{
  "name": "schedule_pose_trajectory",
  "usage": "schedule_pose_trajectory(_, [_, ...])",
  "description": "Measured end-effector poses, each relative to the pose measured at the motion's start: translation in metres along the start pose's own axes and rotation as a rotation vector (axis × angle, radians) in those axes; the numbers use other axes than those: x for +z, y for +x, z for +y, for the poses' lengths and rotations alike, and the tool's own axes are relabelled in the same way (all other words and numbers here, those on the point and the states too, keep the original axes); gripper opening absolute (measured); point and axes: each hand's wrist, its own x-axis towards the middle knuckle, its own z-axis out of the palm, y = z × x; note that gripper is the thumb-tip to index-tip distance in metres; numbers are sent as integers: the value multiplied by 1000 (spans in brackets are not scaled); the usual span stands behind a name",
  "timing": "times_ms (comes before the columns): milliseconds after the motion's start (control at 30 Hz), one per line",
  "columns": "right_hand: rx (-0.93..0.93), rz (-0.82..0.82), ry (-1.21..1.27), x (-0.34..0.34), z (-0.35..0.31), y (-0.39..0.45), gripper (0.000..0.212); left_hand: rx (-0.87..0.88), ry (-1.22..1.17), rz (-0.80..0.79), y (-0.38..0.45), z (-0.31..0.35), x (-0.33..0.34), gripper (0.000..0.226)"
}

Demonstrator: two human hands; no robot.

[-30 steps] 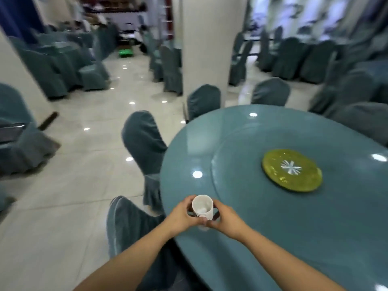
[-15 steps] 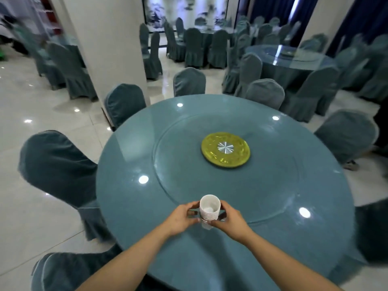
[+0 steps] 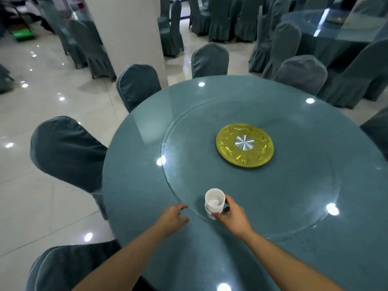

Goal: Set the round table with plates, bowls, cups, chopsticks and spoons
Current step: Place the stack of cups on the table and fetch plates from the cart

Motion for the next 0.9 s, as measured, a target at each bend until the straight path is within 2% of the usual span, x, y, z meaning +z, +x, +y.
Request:
schedule_pose_trajectory(200, [3, -82, -20, 26, 24, 54, 57, -127, 29, 3, 13, -19, 11, 52])
schedule_pose_trajectory(467, [18, -155, -63, 42, 44, 68, 59, -264, -2, 33, 14, -36, 15, 46])
schedule_pose_trajectory(667, [93, -217, -127, 33, 55, 69, 71, -247, 20, -5, 17, -18, 24, 46])
schedule_pose_trajectory(900, [110, -153, -190, -2, 54, 56, 56, -150, 32, -44, 23, 16, 24, 46])
